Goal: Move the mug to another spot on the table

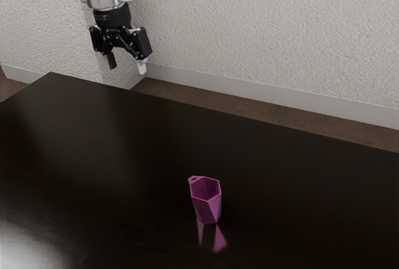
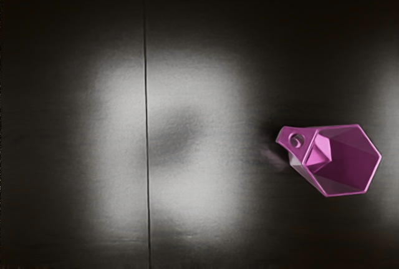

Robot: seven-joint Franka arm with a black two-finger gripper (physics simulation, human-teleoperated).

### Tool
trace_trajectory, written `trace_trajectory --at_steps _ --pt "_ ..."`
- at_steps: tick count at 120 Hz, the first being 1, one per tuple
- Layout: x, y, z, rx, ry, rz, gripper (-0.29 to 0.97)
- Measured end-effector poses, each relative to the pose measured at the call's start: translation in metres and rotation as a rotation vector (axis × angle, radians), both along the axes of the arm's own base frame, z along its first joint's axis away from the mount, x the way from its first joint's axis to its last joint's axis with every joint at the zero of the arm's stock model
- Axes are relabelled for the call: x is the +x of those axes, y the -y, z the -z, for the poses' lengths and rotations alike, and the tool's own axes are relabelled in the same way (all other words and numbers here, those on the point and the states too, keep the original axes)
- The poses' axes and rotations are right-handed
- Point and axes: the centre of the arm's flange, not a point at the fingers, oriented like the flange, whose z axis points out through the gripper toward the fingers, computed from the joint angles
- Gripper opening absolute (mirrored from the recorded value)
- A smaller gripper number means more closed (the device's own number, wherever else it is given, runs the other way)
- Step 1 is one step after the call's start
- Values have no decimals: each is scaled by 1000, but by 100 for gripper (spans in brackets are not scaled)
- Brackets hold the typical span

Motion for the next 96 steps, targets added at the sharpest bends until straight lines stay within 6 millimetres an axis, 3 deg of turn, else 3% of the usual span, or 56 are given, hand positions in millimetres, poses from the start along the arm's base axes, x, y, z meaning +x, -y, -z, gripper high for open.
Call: trace_trajectory --at_steps 32,51,76,96 --pt "1 -17 0 -1 -3 -42 68" --pt "6 -17 8 -10 -19 -95 68" --pt "31 -2 66 -41 -132 -219 68" --pt "41 4 95 -75 -189 -331 68"
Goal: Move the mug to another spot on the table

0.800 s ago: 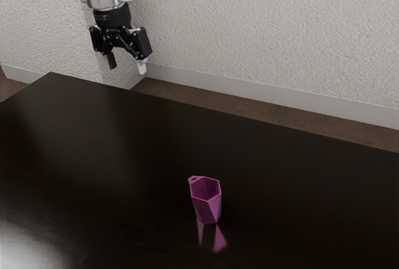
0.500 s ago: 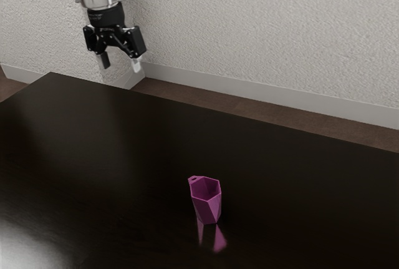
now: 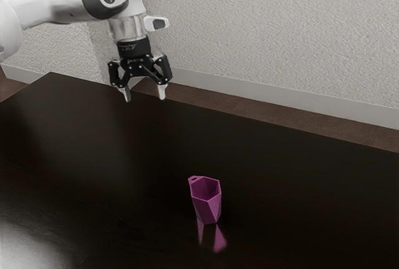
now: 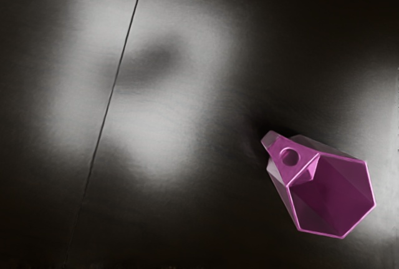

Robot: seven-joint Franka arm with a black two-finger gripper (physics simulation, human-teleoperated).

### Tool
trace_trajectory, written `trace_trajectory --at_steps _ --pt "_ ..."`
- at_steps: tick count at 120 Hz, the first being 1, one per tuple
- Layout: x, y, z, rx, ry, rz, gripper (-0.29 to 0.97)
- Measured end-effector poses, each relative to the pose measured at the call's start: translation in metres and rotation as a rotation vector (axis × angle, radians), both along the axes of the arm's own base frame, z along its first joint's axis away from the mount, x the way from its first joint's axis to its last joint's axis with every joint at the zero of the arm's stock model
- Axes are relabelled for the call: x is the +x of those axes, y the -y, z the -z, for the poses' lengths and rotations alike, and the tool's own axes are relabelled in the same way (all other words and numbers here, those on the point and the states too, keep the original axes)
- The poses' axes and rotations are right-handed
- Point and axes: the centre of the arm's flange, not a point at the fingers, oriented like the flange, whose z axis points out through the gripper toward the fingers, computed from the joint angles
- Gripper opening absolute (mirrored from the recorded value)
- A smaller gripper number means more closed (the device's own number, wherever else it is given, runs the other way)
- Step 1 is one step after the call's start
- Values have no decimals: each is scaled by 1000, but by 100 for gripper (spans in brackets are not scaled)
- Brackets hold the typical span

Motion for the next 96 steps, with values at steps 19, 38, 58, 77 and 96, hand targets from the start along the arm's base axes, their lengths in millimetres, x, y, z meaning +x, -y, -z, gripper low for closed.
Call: trace_trajectory --at_steps 19,38,58,77,96 --pt "-1 18 40 5 -47 -75 68" --pt "1 33 85 8 -64 -157 68" --pt "11 38 111 -22 -58 -271 68" --pt "13 40 136 -18 -83 -348 68" --pt "11 39 150 -6 -99 -403 68"
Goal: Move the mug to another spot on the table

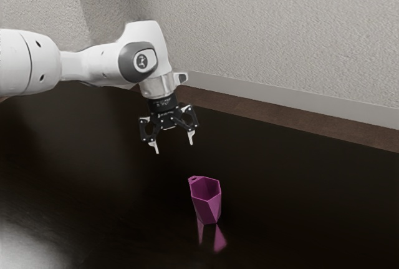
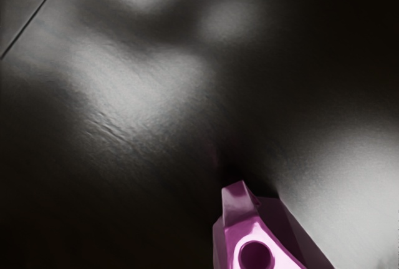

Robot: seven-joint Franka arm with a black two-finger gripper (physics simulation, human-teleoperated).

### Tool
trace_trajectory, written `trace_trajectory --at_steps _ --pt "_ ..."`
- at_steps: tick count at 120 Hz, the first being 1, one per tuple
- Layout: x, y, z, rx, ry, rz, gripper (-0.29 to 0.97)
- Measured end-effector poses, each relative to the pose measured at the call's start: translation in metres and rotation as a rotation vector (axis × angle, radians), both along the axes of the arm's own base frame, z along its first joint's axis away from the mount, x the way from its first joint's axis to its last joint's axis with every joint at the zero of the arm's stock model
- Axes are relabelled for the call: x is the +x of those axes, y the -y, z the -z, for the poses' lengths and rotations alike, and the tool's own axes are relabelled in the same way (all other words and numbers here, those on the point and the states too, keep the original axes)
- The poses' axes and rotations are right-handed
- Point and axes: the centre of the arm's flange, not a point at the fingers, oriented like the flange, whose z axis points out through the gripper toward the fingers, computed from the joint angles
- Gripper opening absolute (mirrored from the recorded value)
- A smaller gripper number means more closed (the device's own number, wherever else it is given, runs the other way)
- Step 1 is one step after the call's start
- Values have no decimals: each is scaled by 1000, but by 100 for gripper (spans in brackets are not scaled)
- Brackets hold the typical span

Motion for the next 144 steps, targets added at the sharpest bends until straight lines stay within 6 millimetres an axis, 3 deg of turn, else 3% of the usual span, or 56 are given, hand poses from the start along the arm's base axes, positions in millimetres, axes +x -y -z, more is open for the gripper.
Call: trace_trajectory --at_steps 13,31,61,79,102,144 --pt "-6 9 22 9 0 -24 68" --pt "0 30 40 3 64 -51 68" --pt "-6 28 69 19 110 -176 68" --pt "-7 25 72 27 135 -274 66" --pt "-18 22 92 42 113 -375 64" --pt "-23 49 94 29 116 -440 62"
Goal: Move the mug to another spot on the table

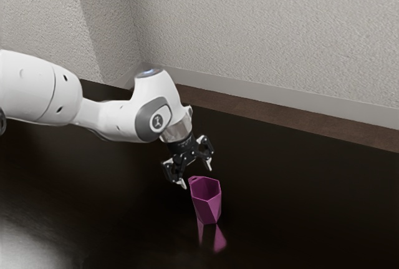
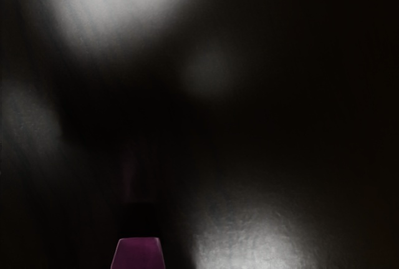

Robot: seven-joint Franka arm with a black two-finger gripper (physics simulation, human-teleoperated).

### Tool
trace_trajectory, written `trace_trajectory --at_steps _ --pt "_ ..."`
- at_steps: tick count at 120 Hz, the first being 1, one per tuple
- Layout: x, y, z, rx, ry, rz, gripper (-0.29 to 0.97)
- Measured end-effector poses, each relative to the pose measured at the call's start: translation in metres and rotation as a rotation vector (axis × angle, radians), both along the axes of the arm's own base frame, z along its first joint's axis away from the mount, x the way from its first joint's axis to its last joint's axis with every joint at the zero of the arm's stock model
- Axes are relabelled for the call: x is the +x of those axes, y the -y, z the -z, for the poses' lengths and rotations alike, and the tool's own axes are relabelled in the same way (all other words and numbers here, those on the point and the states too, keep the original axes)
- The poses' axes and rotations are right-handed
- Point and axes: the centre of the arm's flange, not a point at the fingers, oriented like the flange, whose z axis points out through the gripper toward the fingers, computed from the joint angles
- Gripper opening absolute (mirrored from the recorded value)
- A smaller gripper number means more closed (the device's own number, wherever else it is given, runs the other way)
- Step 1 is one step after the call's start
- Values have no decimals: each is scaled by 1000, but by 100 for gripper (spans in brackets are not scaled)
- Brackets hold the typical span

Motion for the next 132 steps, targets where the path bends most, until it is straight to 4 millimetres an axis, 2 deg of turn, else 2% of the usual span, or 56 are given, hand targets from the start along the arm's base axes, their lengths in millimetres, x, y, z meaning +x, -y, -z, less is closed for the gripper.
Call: trace_trajectory --at_steps 33,81,132 --pt "-8 1 12 8 -22 -17 57" --pt "-12 15 11 2 -21 16 49" --pt "-15 14 17 5 -35 23 20"
